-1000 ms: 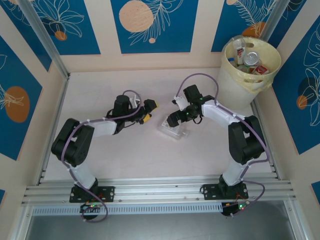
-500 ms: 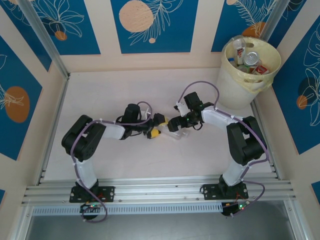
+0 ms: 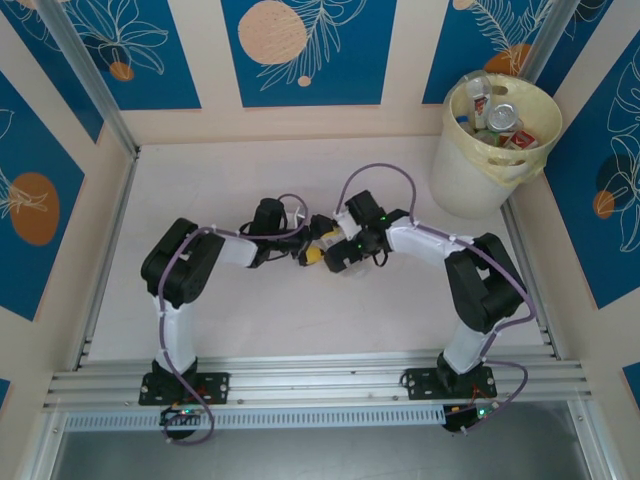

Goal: Put the plastic bottles in the bin

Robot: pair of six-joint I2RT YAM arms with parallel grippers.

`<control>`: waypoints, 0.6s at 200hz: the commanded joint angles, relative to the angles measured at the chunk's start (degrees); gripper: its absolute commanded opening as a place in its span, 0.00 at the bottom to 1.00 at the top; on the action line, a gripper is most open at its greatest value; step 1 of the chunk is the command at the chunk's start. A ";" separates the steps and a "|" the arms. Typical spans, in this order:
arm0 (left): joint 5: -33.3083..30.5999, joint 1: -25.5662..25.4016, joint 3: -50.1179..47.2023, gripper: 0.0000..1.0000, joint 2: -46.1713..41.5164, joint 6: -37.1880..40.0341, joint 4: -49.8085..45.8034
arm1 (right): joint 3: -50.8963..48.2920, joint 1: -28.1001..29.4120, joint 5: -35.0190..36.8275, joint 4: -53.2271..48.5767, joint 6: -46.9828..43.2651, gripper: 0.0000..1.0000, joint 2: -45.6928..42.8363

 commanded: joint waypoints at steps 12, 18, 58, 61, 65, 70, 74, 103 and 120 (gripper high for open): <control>-3.75 0.51 2.73 1.00 1.79 -1.12 2.80 | -0.34 0.16 -11.48 -3.64 -2.84 0.99 1.08; -3.66 0.59 3.04 1.00 1.81 -1.06 2.68 | 0.14 0.35 -9.57 -4.39 -3.03 0.99 1.65; -3.31 0.67 4.13 1.00 1.44 -0.78 1.90 | 4.13 1.27 2.60 -8.25 0.56 0.99 5.57; -3.26 0.63 4.16 1.00 1.45 -0.79 1.81 | 4.30 1.28 2.83 -8.11 1.19 0.99 5.72; -3.38 0.59 4.06 1.00 1.31 -0.78 1.76 | 4.48 1.31 3.04 -7.91 2.07 1.00 5.92; -3.39 0.64 4.03 1.00 1.36 -0.80 1.80 | 4.69 1.30 3.55 -7.68 3.19 1.00 6.29; -3.37 0.63 3.93 1.00 1.31 -0.80 1.79 | 4.94 1.34 4.13 -7.61 3.99 1.00 6.60; -3.21 0.99 2.65 1.00 0.88 -1.32 2.63 | 5.75 1.57 7.54 -8.07 7.19 0.94 8.30; -3.30 1.95 1.09 1.00 -0.32 -0.97 3.08 | 4.38 0.16 3.85 -6.16 7.83 0.81 6.22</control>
